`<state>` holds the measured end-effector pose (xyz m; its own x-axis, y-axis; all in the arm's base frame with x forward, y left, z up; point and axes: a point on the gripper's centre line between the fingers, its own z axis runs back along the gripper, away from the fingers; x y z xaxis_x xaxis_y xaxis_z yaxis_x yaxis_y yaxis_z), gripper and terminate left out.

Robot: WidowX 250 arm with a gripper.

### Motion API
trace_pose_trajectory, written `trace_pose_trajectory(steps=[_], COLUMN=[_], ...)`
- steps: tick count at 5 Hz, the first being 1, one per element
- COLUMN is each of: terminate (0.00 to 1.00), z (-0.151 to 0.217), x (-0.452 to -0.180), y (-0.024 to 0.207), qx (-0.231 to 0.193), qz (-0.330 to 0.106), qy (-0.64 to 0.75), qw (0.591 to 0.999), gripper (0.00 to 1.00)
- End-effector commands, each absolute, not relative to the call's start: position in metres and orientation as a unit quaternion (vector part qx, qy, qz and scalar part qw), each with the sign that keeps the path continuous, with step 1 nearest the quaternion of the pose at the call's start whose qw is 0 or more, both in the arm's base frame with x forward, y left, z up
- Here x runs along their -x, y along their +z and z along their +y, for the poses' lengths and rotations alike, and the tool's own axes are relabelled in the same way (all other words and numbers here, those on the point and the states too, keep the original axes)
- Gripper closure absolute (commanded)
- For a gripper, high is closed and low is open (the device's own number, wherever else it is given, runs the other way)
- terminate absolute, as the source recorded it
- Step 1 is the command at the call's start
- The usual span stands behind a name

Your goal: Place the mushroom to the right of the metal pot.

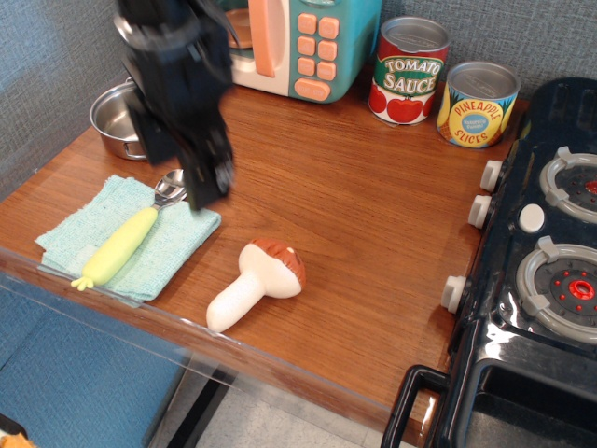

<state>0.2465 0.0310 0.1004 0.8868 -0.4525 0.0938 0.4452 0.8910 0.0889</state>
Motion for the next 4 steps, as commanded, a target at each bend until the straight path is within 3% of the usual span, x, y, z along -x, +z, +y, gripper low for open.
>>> trace_pose_trajectory(steps=[1, 3, 4], terminate=[0.0, 0.0, 0.0], z=[0.002, 0.0, 0.001], x=[-0.226, -0.224, -0.23], y=[0.069, 0.024, 0.018], qx=[-0.071, -0.112, -0.117], qz=[-0.042, 0.004, 0.008], qy=[-0.271, -0.264, -0.253], qw=[0.959, 0.958, 0.96], gripper=[0.0, 0.0, 0.0])
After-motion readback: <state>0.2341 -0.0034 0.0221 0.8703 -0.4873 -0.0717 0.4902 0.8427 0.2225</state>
